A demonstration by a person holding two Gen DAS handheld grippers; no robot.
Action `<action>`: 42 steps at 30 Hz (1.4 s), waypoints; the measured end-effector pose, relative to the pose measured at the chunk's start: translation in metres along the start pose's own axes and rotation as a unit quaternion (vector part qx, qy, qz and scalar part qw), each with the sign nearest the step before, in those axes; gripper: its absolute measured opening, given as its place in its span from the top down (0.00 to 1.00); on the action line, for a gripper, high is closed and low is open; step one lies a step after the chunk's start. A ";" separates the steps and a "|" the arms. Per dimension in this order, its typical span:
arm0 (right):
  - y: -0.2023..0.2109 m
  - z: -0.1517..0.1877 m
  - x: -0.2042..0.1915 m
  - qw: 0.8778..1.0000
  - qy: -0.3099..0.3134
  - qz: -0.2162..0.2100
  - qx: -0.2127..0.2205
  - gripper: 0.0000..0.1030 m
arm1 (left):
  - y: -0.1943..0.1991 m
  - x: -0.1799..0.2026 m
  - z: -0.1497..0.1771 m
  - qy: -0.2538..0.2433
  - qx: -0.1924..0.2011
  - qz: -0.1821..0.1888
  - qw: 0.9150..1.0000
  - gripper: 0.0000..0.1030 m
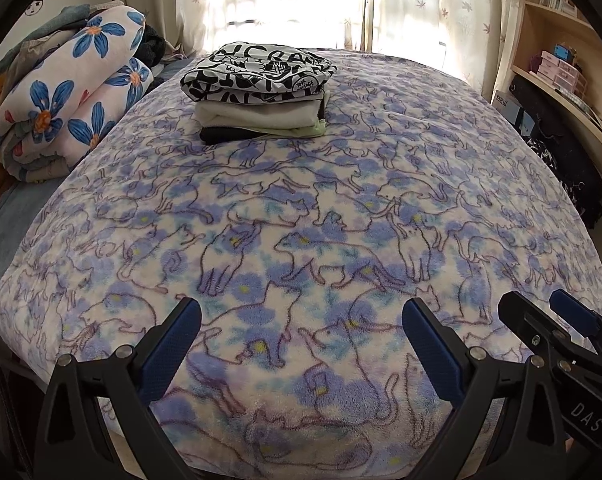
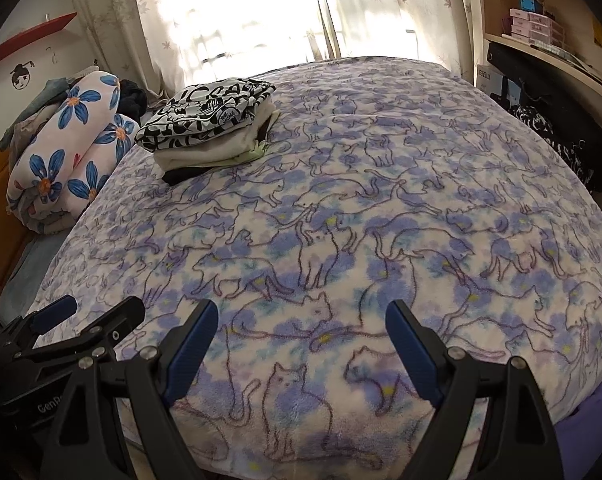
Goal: Fold large clothes
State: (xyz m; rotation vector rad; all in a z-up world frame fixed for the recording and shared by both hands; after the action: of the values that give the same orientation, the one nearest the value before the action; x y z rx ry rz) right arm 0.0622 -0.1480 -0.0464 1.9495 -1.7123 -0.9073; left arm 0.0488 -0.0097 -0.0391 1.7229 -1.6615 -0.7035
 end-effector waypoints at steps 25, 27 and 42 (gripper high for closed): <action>-0.002 0.002 0.000 1.000 -0.001 -0.001 -0.001 0.16 | -0.002 0.000 0.002 0.002 -0.002 0.000 1.000 0.05; -0.002 0.002 0.000 1.000 -0.001 -0.001 -0.001 0.16 | -0.002 0.000 0.003 0.003 -0.002 0.000 1.000 0.05; -0.002 0.001 0.000 1.000 0.000 -0.001 -0.002 0.16 | -0.002 -0.001 0.002 0.002 -0.003 0.000 1.000 0.05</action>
State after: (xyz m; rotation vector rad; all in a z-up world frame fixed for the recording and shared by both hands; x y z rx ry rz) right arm 0.0630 -0.1479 -0.0490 1.9493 -1.7064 -0.9120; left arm 0.0484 -0.0091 -0.0417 1.7205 -1.6549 -0.7037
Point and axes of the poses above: each gripper's, at about its wrist camera, not at the fingertips, and y roughly against the way its jaws point, x to its right, z to its underside, the point moved 9 cm from there along -y, roughly the way its jaws point, and after that the axes turned 5 degrees about x, right-handed, at the moved point
